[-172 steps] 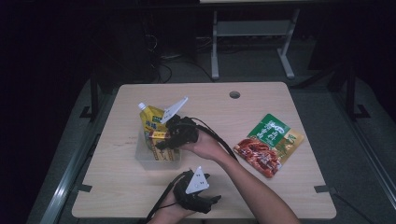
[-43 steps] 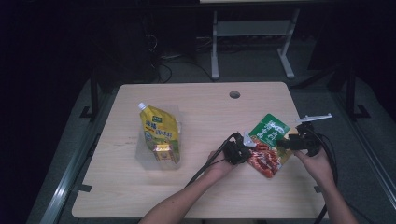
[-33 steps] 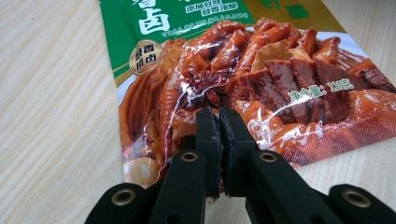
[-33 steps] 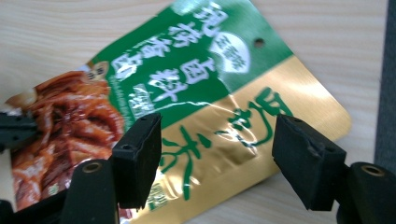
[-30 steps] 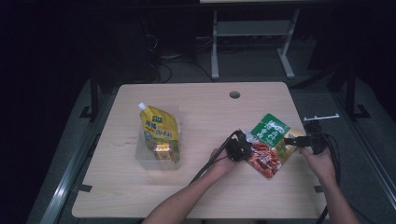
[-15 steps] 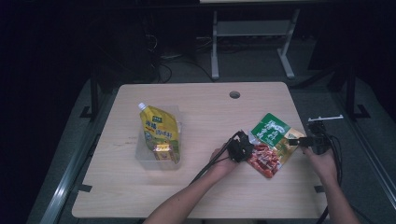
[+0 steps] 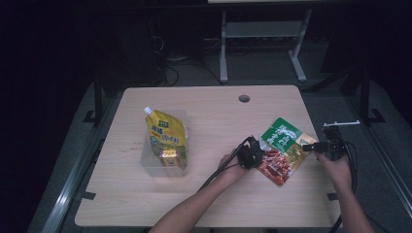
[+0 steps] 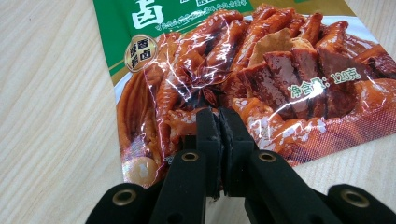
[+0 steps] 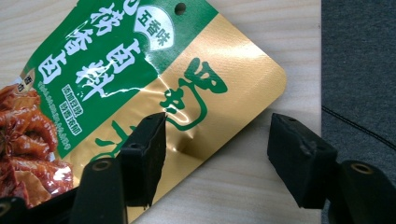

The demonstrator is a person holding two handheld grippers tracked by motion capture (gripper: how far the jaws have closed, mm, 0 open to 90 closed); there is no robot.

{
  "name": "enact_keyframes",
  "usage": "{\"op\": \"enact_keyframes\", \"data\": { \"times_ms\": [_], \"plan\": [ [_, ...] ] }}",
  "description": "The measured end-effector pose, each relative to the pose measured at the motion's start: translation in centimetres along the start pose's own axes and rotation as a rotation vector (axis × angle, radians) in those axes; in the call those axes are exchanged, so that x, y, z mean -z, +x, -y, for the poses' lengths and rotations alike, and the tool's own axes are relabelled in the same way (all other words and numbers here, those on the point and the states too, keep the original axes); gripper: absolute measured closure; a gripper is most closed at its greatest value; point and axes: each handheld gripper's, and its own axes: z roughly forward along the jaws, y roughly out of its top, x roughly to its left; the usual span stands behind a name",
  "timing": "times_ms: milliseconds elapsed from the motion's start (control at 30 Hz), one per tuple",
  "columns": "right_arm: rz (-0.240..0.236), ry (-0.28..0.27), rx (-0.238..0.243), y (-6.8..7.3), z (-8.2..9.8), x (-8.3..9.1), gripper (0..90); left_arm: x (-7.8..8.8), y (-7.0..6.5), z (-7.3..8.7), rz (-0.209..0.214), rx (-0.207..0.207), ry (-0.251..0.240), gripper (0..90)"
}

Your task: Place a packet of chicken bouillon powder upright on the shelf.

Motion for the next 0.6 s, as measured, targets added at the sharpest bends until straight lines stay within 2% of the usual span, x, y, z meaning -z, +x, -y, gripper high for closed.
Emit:
{"op": "enact_keyframes", "data": {
  "times_ms": [133,400,600],
  "plan": [
    [-0.026,0.004,-0.005,0.3,0.0,-0.2,40.3,0.0,0.0,0.0,0.001,0.002,-0.001,87.1],
    [-0.106,0.020,0.026,1.1,-0.2,-0.8,52.3,-0.1,-0.2,0.0,0.002,-0.010,0.001,87.3],
    [-0.123,0.014,0.038,2.0,-0.5,-1.3,62.8,-0.1,-0.3,-0.1,0.002,-0.017,0.005,87.3]
  ]
}}
